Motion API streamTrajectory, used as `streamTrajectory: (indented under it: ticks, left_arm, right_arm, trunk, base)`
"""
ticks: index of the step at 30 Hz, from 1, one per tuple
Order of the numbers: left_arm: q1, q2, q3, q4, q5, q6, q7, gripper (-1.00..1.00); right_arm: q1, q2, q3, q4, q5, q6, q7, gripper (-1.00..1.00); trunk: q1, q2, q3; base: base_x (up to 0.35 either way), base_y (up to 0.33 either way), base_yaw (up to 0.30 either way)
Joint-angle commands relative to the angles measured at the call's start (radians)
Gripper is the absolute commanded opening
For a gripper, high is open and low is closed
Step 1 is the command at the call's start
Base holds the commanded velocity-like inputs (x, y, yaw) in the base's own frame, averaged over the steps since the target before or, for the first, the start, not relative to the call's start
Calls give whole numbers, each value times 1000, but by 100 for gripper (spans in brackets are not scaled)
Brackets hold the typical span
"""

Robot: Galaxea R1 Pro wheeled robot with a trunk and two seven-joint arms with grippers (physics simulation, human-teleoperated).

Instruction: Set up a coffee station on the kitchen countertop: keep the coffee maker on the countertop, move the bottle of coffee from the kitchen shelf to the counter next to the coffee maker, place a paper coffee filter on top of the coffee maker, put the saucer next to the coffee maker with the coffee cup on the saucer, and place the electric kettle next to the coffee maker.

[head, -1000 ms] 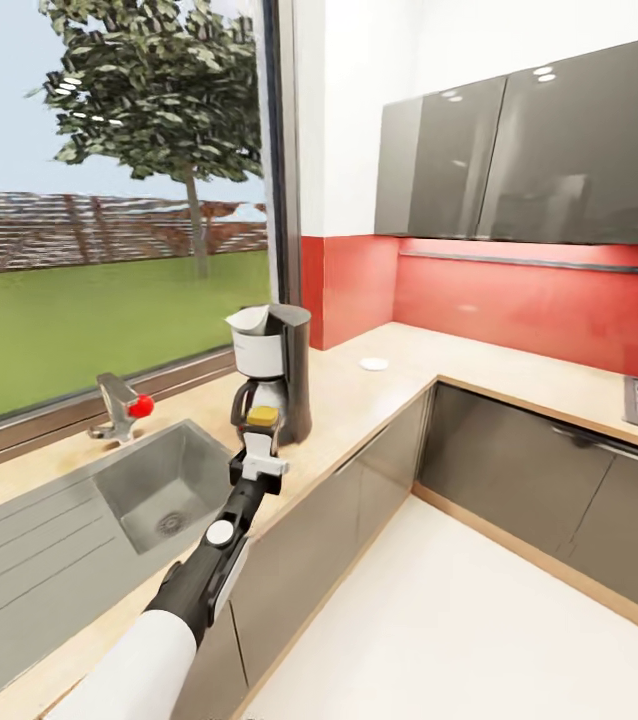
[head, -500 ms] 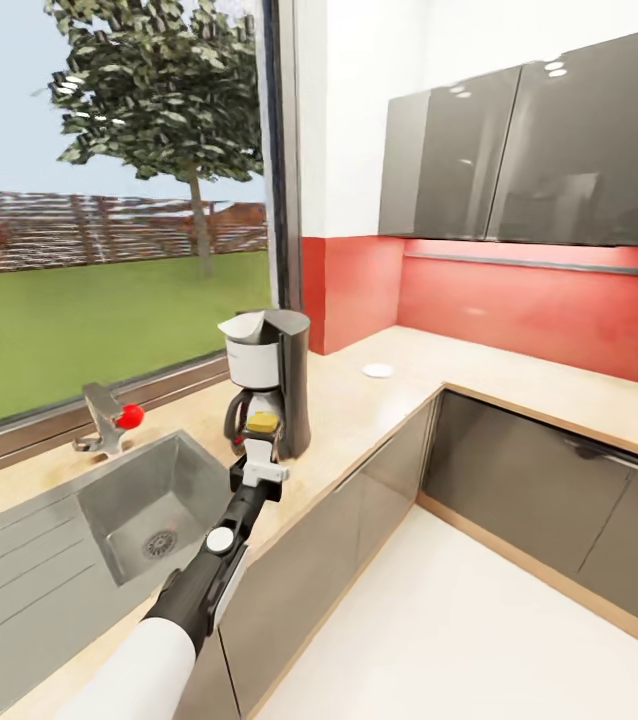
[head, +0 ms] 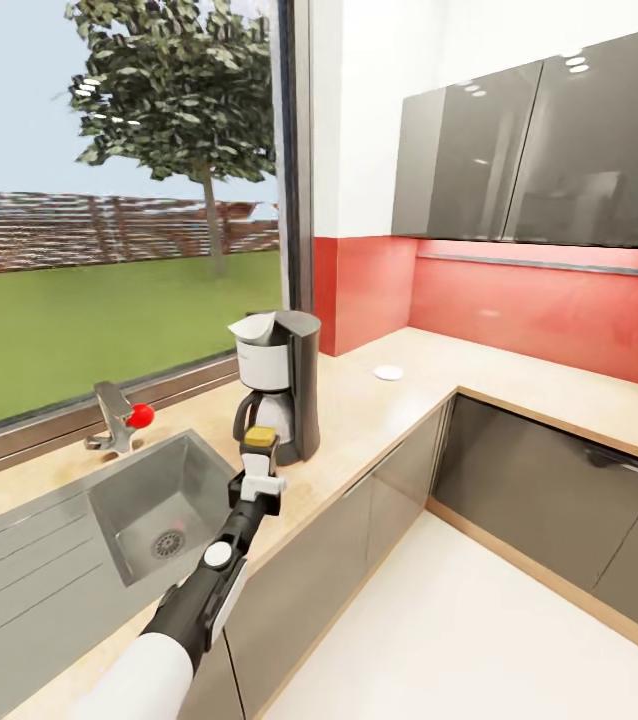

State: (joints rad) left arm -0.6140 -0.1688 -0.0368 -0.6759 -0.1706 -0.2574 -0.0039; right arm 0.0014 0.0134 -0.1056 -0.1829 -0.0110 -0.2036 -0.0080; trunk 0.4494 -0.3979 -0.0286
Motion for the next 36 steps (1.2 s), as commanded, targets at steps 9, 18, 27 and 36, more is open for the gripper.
streamTrajectory:
  ticks: [9,18,27,36]
  left_arm:
    - [-4,-6,-1,-44,-6,-2,-1,-100]
    - [14,-2,1,-11,-6,-1,-1,-100]
    - [19,-4,1,18,20,-2,-1,-100]
    - [32,-5,0,19,23,-2,-1,-100]
  right_arm:
    - [0,0,-5,-1,1,-2,2,100]
    - [0,0,-5,-1,1,-2,1,100]
    - [0,0,-5,0,1,-2,1,100]
    - [0,0,-5,0,0,-2,1,100]
  trunk:
    - [1,-2,-2]
    - [1,-2,-2]
    - [1,-2,-2]
    - [1,-2,-2]
  base:
    - [0,0,0]
    - [66,-34,0]
    - [54,-26,0]
    - [111,-57,0]
